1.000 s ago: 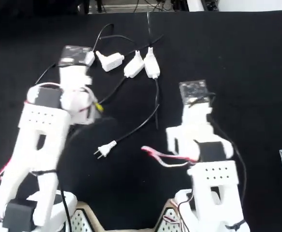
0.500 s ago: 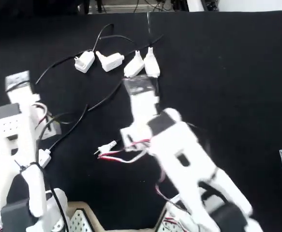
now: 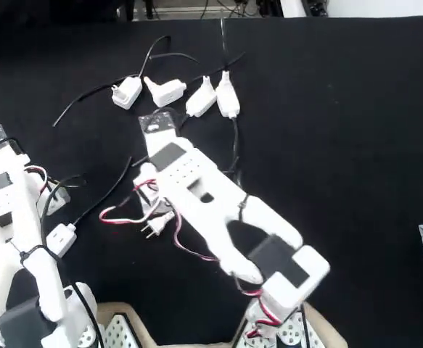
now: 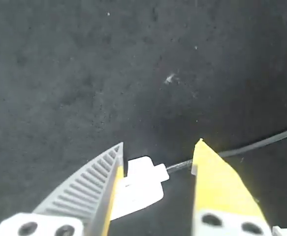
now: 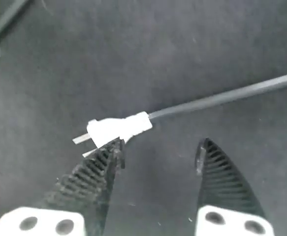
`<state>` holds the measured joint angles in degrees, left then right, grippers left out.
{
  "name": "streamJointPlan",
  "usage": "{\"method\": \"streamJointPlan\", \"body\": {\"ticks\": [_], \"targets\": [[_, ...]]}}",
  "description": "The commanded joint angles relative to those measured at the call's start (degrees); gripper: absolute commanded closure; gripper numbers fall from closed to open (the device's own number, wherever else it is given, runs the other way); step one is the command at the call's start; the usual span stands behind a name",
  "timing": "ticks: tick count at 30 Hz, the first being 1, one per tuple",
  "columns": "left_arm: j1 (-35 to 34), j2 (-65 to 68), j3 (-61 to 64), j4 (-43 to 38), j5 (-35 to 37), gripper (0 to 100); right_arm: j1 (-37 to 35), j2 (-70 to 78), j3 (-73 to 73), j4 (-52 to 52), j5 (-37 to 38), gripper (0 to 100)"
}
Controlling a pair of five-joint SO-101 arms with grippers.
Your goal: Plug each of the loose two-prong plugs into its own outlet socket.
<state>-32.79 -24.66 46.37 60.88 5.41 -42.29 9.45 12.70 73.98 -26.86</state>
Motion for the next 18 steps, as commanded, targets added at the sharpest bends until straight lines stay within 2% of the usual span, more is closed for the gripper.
{"method": "streamJointPlan", "body": {"ticks": [1, 10, 15, 18], "targets": [[-0.4, -1.67, -0.31, -0.88, 0.53, 77, -1.67, 4.79, -7.25, -1.14, -3.6, 77.3], [-0.57, -1.67, -0.31, -0.62, 0.35, 77, -4.04, 13.05, -8.13, -8.09, -6.15, 77.6], [-0.57, -1.67, 0.04, -0.7, 0.35, 77, -4.84, 16.04, -7.87, -7.03, -6.07, 78.0], [-0.66, -1.67, 0.48, -0.79, 0.26, 77, -4.66, 16.13, -7.78, -5.27, -5.71, 83.1]]}}
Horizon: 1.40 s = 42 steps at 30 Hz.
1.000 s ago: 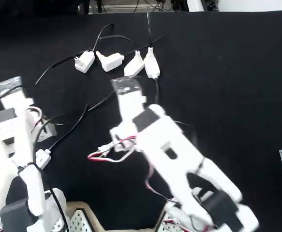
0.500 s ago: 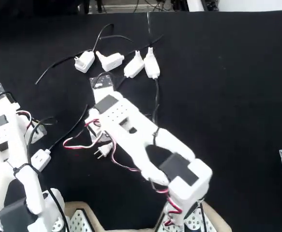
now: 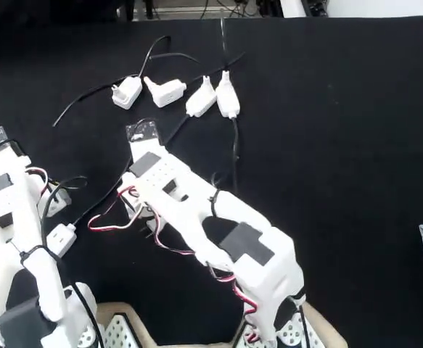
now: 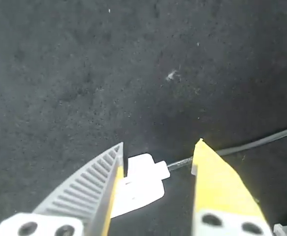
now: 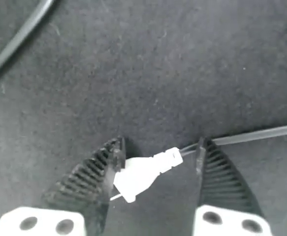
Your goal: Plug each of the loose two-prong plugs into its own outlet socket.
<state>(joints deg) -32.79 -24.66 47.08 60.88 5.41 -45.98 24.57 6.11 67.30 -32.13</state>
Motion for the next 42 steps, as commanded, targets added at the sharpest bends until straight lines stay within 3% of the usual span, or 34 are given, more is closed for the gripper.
{"method": "streamJointPlan", "body": {"ticks": [1, 13, 25, 39, 42], "targets": [[-0.66, -1.67, -0.22, -0.79, 0.26, 77, -0.79, 1.01, -1.45, 2.2, -0.35, 84.4], [-0.66, -1.67, -0.13, -0.79, 0.26, 77, -0.88, -7.6, -2.59, 10.55, -0.35, 75.5], [-0.66, -1.67, -0.13, -0.79, 0.18, 77, -0.88, -6.73, 3.3, 1.58, -0.79, 75.4], [-0.66, -1.67, -0.13, -0.88, 0.18, 77, -1.14, 1.71, 3.56, 2.29, -0.62, 76.1], [-0.66, -1.67, -0.13, -0.88, 0.18, 77, -1.05, 1.71, 3.3, 3.08, -0.18, 82.2]]}}
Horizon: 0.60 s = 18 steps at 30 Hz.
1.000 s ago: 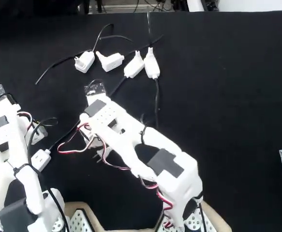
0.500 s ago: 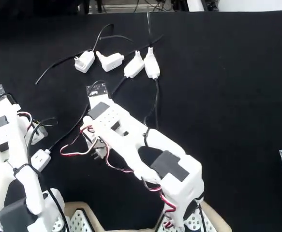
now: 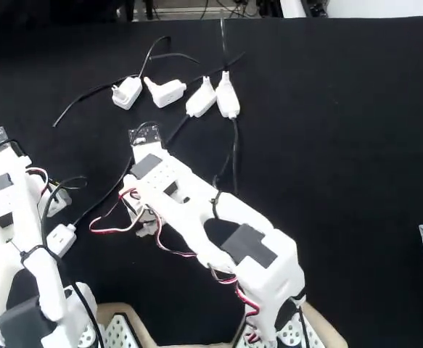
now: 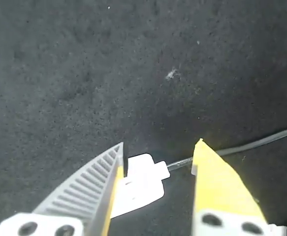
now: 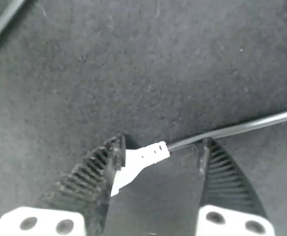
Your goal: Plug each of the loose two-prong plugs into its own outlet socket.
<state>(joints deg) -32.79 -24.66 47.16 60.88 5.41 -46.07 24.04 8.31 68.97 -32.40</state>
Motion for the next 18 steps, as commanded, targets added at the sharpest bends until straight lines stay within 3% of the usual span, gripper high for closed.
{"method": "streamJointPlan", "body": {"ticks": [1, 6, 12, 18], "targets": [[-0.66, -1.67, -0.22, -0.88, 0.18, 77, -0.79, 2.24, 1.1, 1.41, 0.79, 85.2], [-0.66, -1.67, -0.22, -0.88, 0.18, 77, -0.62, 2.24, 1.1, 1.49, 6.24, 99.0], [-0.66, -1.67, -0.22, -0.88, 0.18, 77, 0.26, 1.01, 0.48, 4.13, 7.82, 98.6], [-0.66, -1.67, -0.22, -0.88, 0.18, 77, 5.27, -10.51, 0.31, 10.46, 16.53, 98.6]]}}
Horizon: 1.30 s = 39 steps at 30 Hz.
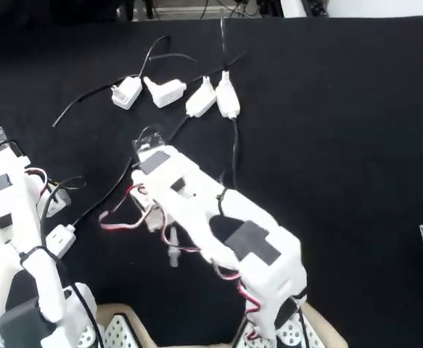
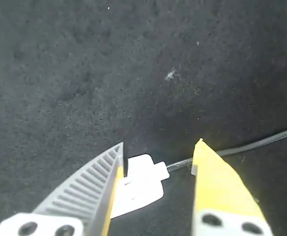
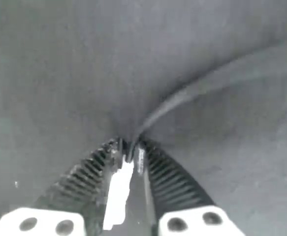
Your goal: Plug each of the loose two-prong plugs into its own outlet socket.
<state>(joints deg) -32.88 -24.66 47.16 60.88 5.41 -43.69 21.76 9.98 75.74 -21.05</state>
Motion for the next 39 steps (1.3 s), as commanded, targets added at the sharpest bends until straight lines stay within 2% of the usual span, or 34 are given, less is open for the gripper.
{"method": "streamJointPlan", "body": {"ticks": [1, 5, 9, 12, 14, 20, 24, 29, 34, 39], "targets": [[-0.57, -1.67, -0.22, -0.88, 0.18, 77, 4.22, -10.59, -1.36, 4.92, 7.47, 98.6], [-0.57, -1.67, -0.22, -0.88, 0.18, 77, 10.02, -18.07, -1.27, 9.14, 21.27, 98.6], [-0.57, -1.67, -0.22, -0.88, 0.18, 77, 14.86, -20.35, -1.19, 11.87, 40.0, 98.6], [-0.57, -1.67, -0.22, -0.88, 0.18, 77, 16.44, -20.35, 0.22, 10.64, 51.43, 98.6], [-0.57, -1.67, -0.22, -0.88, 0.18, 77, 16.44, -20.35, 3.03, 6.77, 55.21, 98.5], [-0.57, -1.67, -0.22, -0.88, 0.18, 77, 16.26, -20.26, 14.37, -11.08, 58.37, 98.4], [-0.57, -1.67, -0.22, -0.88, 0.18, 77, 16.26, -19.12, 16.66, -14.86, 58.37, 97.1], [-0.57, -1.67, -0.22, -0.88, 0.18, 77, 16.26, -14.9, 12.26, -10.55, 55.3, 84.5], [-0.57, -1.67, -0.13, -0.88, 0.18, 77, 16.26, -14.46, 3.91, -1.14, 54.86, 84.2], [-0.66, -1.67, -0.04, -0.88, 0.09, 77, 16.35, -14.73, -0.48, 8.18, 50.9, 84.1]]}}
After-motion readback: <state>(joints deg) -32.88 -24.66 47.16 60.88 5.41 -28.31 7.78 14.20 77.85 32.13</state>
